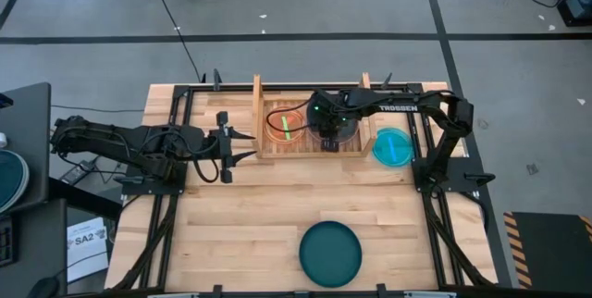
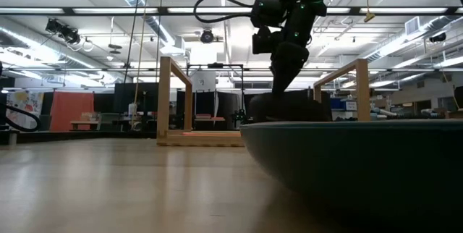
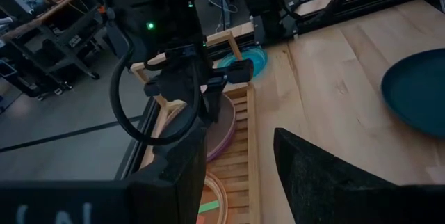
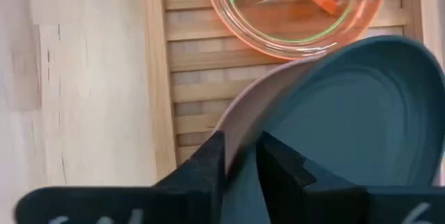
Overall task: Place and stack plates onto a shelf
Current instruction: Stack the top large black plate on top of the large pink plate on the shelf, then stack the small blue plate on top of the small orange plate on the shelf
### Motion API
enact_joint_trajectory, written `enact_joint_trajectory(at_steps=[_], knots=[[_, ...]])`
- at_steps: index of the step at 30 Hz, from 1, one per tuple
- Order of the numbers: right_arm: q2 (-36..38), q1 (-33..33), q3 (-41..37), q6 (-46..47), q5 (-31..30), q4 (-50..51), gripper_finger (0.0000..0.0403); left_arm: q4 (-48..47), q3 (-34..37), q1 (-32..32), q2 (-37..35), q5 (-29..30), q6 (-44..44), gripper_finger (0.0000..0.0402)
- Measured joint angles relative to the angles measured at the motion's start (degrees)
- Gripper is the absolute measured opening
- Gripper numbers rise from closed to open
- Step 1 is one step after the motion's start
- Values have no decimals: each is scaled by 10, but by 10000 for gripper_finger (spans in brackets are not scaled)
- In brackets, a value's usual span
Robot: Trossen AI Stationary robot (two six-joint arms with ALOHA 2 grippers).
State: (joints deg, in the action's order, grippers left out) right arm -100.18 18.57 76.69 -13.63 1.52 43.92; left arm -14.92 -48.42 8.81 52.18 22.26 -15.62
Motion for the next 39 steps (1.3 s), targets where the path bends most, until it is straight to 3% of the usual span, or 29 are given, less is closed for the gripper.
enact_joint_trajectory(at_steps=[16, 24, 32, 39], knots=[[0, -2, 0, 0, 0, 22, 211, 0, 0, 0, 0, 0, 0, 174], [0, -2, 2, 0, -2, 30, 219, 0, 0, 0, 0, 0, 0, 174], [4, -2, 76, 0, -5, 162, 218, 0, 0, 0, 0, 0, 0, 174], [81, -4, 88, 33, -4, 223, 217, 0, 0, 0, 0, 0, 0, 174]])
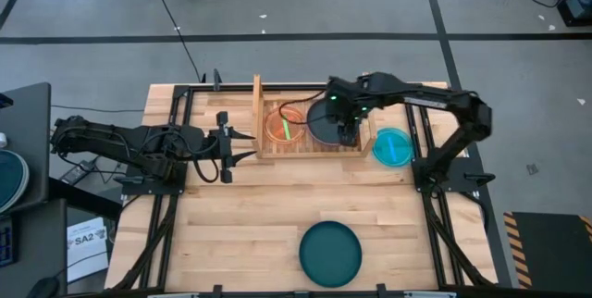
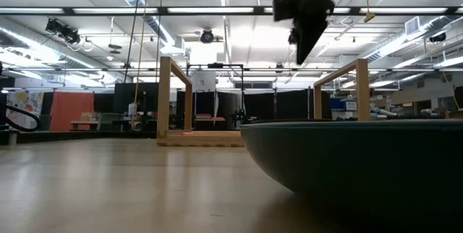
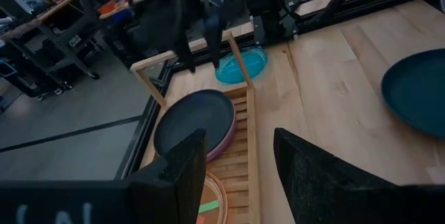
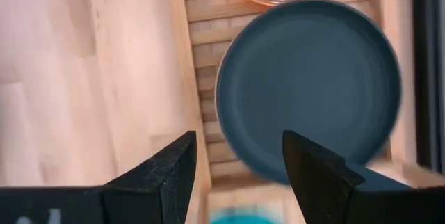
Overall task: Place and stack plates onto a shelf
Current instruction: Stack the small blue plate on top of the small orange plate on the shelf
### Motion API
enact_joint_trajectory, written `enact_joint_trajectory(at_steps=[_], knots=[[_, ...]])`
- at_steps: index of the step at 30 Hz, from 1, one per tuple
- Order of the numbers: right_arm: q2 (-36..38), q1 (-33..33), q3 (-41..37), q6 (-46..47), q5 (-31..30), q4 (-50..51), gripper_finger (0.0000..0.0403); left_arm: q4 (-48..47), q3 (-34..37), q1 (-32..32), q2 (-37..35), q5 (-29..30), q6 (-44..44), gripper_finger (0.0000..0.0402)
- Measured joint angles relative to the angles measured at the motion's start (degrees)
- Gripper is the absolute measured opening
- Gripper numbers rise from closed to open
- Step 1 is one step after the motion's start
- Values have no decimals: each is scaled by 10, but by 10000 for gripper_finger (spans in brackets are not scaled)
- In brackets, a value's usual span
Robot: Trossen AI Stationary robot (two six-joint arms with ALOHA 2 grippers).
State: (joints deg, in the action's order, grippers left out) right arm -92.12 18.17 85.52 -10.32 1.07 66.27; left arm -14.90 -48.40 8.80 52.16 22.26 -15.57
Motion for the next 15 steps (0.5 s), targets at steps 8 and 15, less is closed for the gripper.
enact_joint_trajectory(at_steps=[8, 15], knots=[[102, -1, 0, 137, -77, 152, 217, 0, 0, 0, 0, 0, 0, 174], [200, -20, -3, 220, -134, 204, 217, 0, 0, 0, 0, 0, 0, 174]])
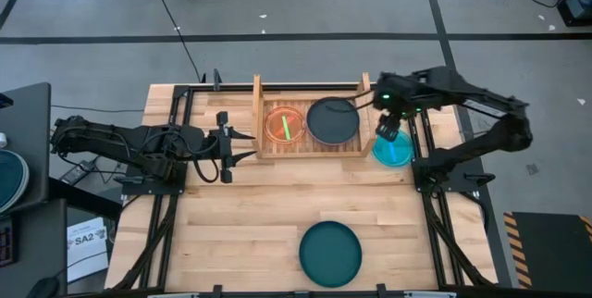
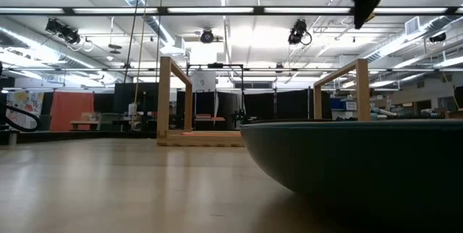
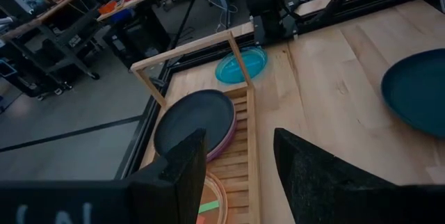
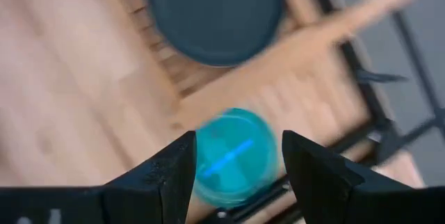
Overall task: Place and stack plates onto a shelf
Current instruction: Stack the small blue plate on top of the small orange plate on the shelf
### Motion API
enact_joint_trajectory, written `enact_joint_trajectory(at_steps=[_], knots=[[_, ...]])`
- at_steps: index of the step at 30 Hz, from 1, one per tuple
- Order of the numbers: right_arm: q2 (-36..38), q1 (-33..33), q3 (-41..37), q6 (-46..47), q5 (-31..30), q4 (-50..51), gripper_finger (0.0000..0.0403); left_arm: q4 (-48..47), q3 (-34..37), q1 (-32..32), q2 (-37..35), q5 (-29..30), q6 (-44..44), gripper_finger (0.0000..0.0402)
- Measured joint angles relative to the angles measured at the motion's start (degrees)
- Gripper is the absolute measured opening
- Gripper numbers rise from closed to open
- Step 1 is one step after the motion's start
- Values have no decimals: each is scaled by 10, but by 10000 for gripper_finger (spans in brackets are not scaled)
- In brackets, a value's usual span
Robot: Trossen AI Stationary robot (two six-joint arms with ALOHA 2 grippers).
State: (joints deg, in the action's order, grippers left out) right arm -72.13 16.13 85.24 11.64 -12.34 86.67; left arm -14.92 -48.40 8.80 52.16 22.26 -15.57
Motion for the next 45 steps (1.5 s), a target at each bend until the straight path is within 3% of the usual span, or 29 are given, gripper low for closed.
enact_joint_trajectory(at_steps=[4, 12, 20, 32, 45], knots=[[53, 15, -26, 23, -46, 2, 217, 0, 0, 0, 0, 0, 0, 174], [107, 111, -129, -45, -3, -25, 217, 0, 0, 0, 0, 0, 0, 174], [101, 216, -254, -186, 109, -190, 217, 0, 0, 0, 0, 0, 0, 174], [85, 320, -361, -234, 133, -265, 217, -4, 0, 0, 0, 0, 0, 174], [85, 357, -446, -257, 130, -395, 217, -4, 0, 0, 0, 0, 0, 174]])
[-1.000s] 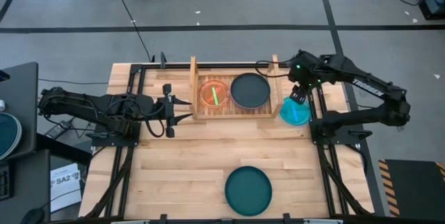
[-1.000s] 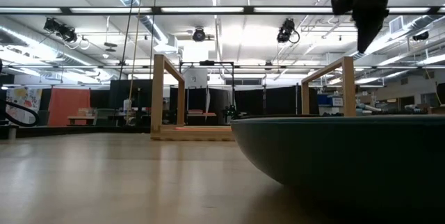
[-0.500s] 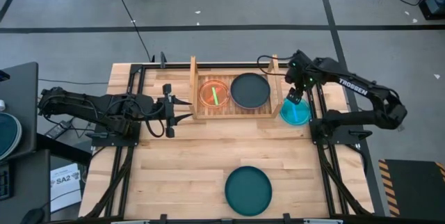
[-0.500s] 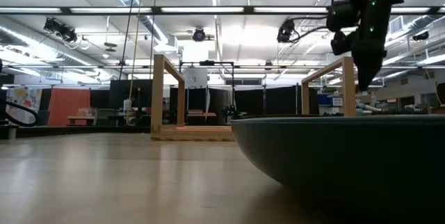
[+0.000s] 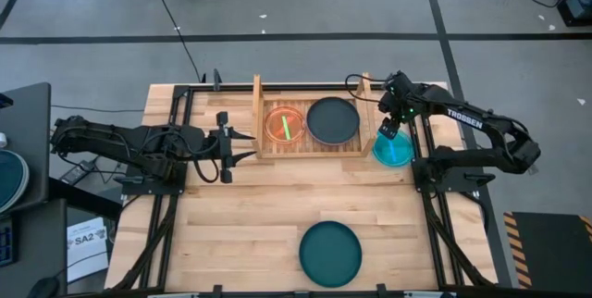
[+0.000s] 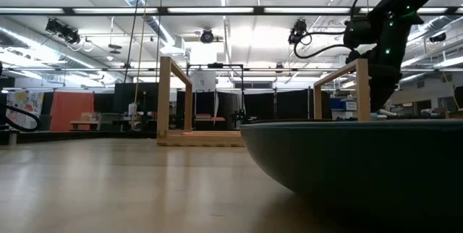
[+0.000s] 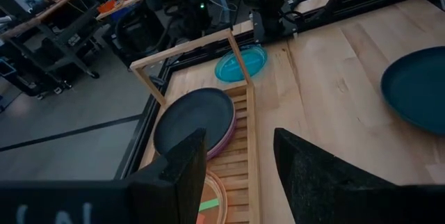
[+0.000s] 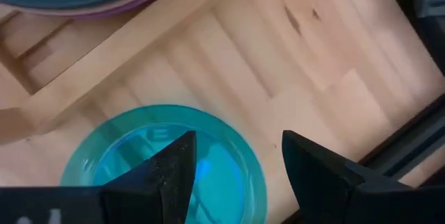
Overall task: Place and stack plates onto a shelf
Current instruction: Stack the small blue plate on top of the small orange plate on the shelf
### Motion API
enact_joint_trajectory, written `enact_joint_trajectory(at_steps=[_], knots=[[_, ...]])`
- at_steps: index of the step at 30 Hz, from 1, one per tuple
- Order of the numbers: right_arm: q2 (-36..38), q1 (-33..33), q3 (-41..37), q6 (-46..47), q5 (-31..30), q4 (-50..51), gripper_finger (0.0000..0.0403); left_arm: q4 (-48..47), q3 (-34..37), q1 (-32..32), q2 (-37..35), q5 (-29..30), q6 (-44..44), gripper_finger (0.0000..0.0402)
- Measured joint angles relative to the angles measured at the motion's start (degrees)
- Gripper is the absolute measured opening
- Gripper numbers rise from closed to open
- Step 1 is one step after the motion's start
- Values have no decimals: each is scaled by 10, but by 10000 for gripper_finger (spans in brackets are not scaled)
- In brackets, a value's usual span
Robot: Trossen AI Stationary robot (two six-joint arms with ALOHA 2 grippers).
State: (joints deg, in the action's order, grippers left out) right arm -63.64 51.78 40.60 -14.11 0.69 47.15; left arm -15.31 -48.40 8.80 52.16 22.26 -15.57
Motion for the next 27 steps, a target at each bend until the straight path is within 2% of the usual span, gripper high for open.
enact_joint_trajectory(at_steps=[7, 19, 27], knots=[[-12, 1, 0, -20, -7, -4, 217, 0, 0, 0, 0, 0, 15, 174], [-133, 1, 0, -64, -6, -16, 217, 0, 0, 0, 0, 0, 15, 174], [-166, 9, 2, -68, 2, -57, 217, 0, 0, 0, 0, 0, 15, 174]])
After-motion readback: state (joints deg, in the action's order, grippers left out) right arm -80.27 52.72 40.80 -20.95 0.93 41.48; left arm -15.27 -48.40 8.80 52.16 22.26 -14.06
